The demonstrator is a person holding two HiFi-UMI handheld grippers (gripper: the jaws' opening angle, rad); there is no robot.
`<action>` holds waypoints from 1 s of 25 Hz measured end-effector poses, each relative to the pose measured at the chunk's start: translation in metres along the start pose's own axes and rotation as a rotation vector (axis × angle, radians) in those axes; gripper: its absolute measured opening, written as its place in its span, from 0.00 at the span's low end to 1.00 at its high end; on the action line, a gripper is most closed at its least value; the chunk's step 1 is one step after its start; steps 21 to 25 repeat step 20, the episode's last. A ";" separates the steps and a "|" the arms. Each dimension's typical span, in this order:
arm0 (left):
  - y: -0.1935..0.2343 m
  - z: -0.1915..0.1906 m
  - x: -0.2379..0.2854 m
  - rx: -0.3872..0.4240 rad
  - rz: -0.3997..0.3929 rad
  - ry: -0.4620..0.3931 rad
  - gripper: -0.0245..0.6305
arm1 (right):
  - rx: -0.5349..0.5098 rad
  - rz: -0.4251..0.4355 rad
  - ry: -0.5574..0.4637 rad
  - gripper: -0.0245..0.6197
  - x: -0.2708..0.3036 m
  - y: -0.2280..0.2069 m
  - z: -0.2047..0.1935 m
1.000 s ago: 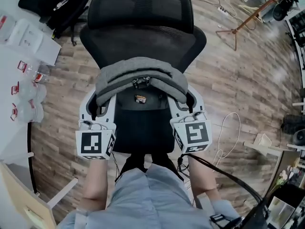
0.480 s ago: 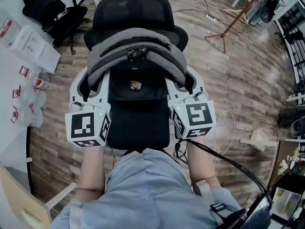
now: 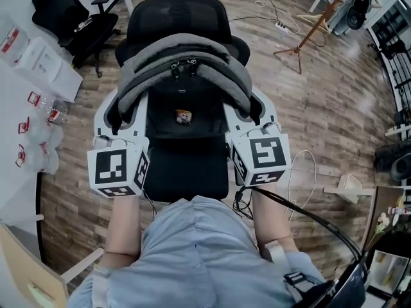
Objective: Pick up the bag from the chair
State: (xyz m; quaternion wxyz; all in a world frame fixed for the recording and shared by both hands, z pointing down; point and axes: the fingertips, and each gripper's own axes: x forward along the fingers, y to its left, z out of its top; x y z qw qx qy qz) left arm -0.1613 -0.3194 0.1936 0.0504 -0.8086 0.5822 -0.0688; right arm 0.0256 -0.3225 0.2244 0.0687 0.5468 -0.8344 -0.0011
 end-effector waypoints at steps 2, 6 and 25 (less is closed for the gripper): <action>0.001 0.001 -0.001 0.004 0.001 -0.001 0.28 | 0.004 0.001 -0.001 0.24 0.000 0.001 0.000; 0.000 0.001 -0.001 0.007 0.004 -0.004 0.28 | 0.002 0.003 -0.006 0.24 0.000 0.000 0.001; 0.004 -0.001 0.007 0.002 0.005 0.002 0.28 | -0.001 0.004 0.000 0.24 0.009 -0.002 0.001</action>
